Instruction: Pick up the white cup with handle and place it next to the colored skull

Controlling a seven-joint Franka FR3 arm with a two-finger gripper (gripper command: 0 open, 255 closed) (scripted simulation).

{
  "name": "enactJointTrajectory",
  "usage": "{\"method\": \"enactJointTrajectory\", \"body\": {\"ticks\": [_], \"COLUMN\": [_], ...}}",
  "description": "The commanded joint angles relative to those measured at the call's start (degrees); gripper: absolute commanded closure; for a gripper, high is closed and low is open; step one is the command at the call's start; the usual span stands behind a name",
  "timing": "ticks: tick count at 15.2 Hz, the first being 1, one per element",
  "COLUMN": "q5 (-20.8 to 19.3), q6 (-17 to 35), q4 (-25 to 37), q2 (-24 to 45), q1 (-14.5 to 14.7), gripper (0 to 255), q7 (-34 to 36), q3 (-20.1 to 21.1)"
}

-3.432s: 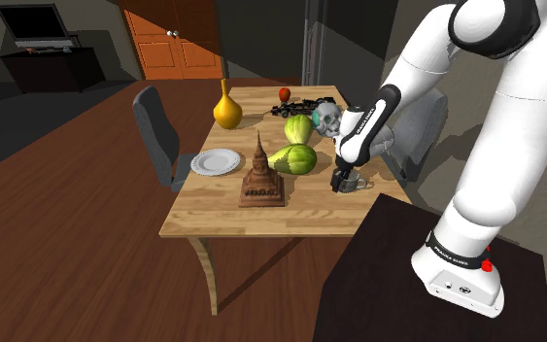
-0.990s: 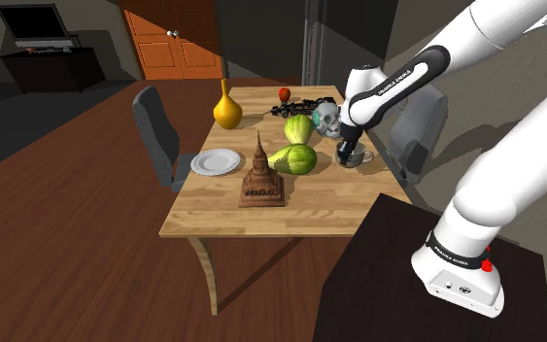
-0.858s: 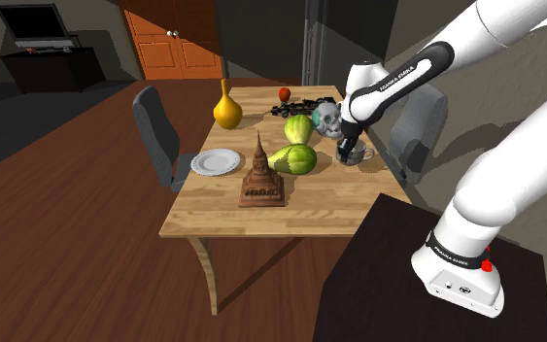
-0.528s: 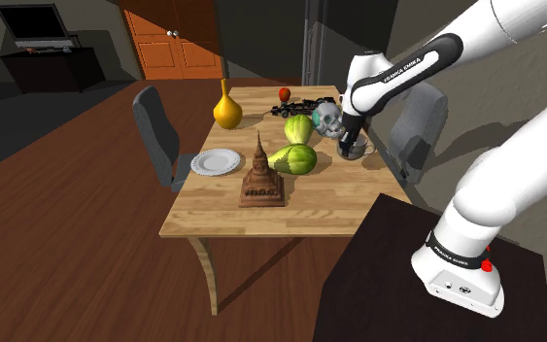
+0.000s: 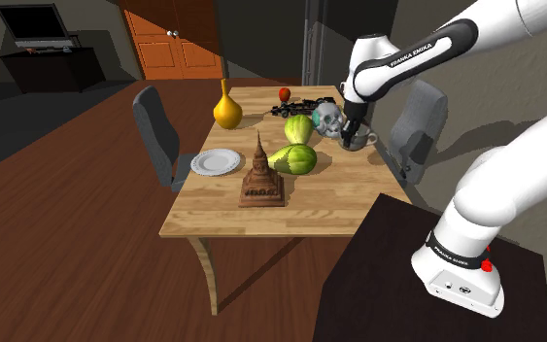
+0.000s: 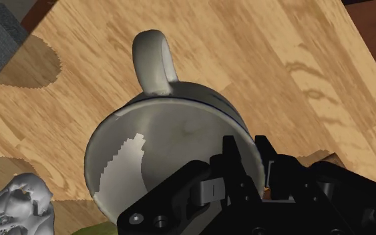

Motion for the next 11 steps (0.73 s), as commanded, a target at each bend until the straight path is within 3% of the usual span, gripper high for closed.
{"method": "enactJointTrajectory", "body": {"ticks": [1,8,11], "q5": [0.08,0.35,0.96], "q6": [-2.06,-7.61,-6.65], "q4": [1.25,4.64,10.65], "q2": [-0.82,-2.99,3.83], "q1": [0.01,0.08,0.03], "gripper": [255,255,255], "q7": [-0.13,-0.31,-2.74], "q3": [0.09,0.50,-1.34]}}
